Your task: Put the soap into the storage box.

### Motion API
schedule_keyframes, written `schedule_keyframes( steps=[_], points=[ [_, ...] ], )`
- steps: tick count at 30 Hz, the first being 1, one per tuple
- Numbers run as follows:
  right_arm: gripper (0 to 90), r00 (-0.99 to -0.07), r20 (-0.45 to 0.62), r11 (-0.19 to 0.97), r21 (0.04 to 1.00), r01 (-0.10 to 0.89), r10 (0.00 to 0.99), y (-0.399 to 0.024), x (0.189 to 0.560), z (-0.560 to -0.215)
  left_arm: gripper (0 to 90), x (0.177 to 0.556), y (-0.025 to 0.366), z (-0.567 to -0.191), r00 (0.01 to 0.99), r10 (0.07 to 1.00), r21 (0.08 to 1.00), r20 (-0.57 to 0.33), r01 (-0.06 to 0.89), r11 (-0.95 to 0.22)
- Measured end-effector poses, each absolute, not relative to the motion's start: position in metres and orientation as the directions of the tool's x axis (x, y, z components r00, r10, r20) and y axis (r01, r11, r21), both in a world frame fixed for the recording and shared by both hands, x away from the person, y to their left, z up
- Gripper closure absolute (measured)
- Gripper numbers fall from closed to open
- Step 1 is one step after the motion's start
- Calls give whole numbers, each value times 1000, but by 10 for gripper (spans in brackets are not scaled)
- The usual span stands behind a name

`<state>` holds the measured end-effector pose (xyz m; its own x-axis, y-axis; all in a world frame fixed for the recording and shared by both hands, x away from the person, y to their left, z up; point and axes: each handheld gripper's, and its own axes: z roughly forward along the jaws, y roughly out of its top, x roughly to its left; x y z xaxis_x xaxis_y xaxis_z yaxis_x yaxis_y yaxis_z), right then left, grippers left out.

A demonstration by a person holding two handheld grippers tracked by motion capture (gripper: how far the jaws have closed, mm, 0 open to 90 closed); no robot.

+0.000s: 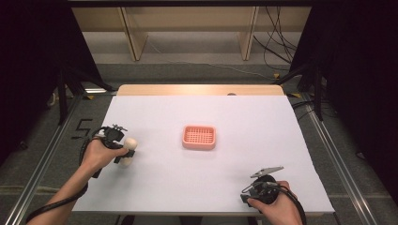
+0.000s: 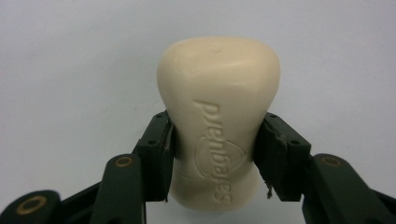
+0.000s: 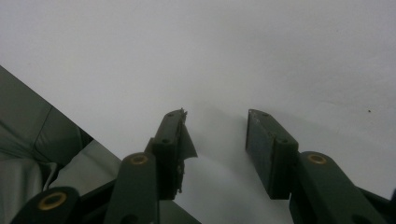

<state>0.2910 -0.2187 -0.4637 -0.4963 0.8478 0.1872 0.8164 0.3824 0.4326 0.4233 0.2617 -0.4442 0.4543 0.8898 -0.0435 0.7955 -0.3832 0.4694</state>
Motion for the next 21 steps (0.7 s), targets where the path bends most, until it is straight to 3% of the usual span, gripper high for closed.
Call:
schedule_keyframes(
  steps=[11,21],
  points=[
    [580,-503,181,388,438,811,845,-219,291,-464,493,416,265,-444,448,893,568,-35,744,-351],
    [580,-510,178,390,451,802,842,-220,292,-464,493,413,262,-442,461,886,601,-49,722,-342]
  ],
)
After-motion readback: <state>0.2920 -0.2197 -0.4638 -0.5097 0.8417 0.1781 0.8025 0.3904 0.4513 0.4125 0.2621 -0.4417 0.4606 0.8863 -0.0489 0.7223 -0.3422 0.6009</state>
